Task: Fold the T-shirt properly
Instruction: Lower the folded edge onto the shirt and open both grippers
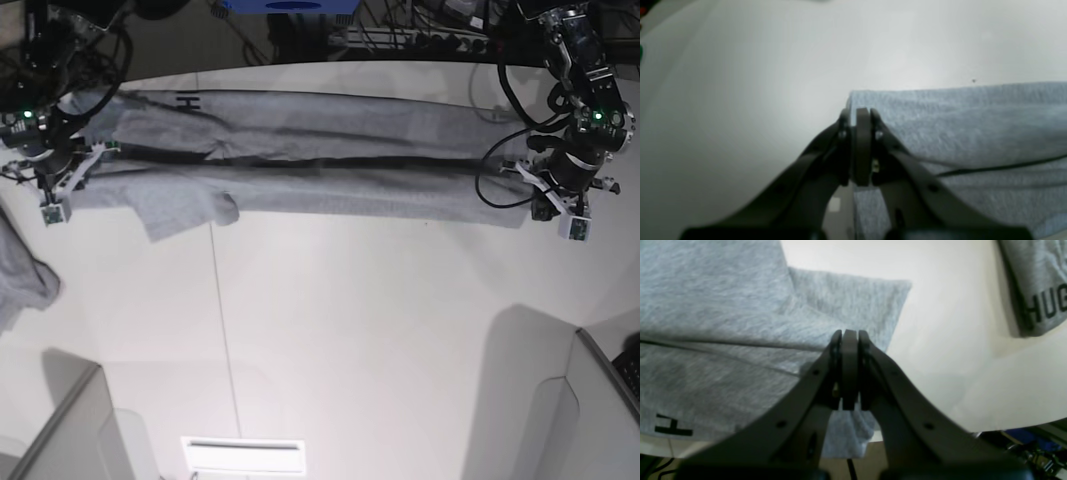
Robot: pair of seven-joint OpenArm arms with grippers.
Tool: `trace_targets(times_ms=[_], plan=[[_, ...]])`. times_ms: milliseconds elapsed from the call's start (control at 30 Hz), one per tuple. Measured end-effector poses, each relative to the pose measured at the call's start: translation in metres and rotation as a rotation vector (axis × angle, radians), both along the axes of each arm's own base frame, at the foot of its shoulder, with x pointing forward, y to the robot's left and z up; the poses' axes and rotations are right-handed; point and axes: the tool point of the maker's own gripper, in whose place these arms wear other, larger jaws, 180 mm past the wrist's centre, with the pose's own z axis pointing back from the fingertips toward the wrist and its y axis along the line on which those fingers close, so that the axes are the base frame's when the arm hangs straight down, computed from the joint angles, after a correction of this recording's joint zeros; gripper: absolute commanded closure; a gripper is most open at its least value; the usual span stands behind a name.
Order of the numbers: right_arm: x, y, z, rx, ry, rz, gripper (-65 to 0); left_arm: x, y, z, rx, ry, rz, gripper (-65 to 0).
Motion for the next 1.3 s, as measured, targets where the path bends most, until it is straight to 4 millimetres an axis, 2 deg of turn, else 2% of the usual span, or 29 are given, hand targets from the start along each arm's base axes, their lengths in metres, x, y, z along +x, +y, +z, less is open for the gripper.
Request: trace_targets(times_ms=[133, 300, 533, 667, 800, 1100, 1133, 1167, 1200, 1267, 1300], plan=[[-0.009, 0.000, -0.006, -0.003, 0.028, -0.001, 0.0, -0.006, 0.001, -0.004, 0.004, 0.018, 0.000, 0.0], [-0.008, 0.002, -0.012, 0.018, 0.030, -0.007, 0.0, -0.007, 0.002, -0.003, 0.014, 0.019, -0.004, 0.0], [-0.013, 0.003, -0.030, 0.053, 0.058, -0.017, 0.0, -0.032, -0.002, -0.018, 0.014, 0.082, -0.009, 0.0], [-0.025, 0.003, -0.037, 0.053, 0.088, -0.018, 0.0, -0.038, -0.002, -0.021, 0.013, 0.099, -0.009, 0.0], [-0.024, 0.003, -0.038, 0.060, 0.086, -0.019, 0.0, -0.045, 0.000, -0.026, 0.021, 0.125, -0.007, 0.0], [-0.026, 0.002, -0.039, 0.057, 0.098, -0.019, 0.0, -0.043, -0.002, -0.026, 0.019, 0.121, -0.016, 0.0], [-0.026, 0.001, -0.039, 0.054, 0.098, -0.019, -2.9, -0.043, -0.002, -0.026, 0.019, 0.121, -0.016, 0.0], [-0.026, -0.002, -0.037, 0.045, 0.100, -0.017, -10.2, -0.043, -0.001, -0.026, 0.020, 0.120, -0.014, 0.0], [-0.025, -0.005, -0.036, 0.038, 0.099, -0.014, -17.7, -0.043, -0.001, -0.026, 0.021, 0.120, -0.013, -3.1], [-0.025, -0.012, -0.033, 0.016, 0.098, -0.018, -28.7, -0.043, 0.001, -0.025, 0.024, 0.121, -0.011, -20.2], [-0.026, -0.013, -0.033, 0.016, 0.099, -0.020, -30.2, -0.043, 0.001, -0.025, 0.026, 0.122, -0.011, -29.3]])
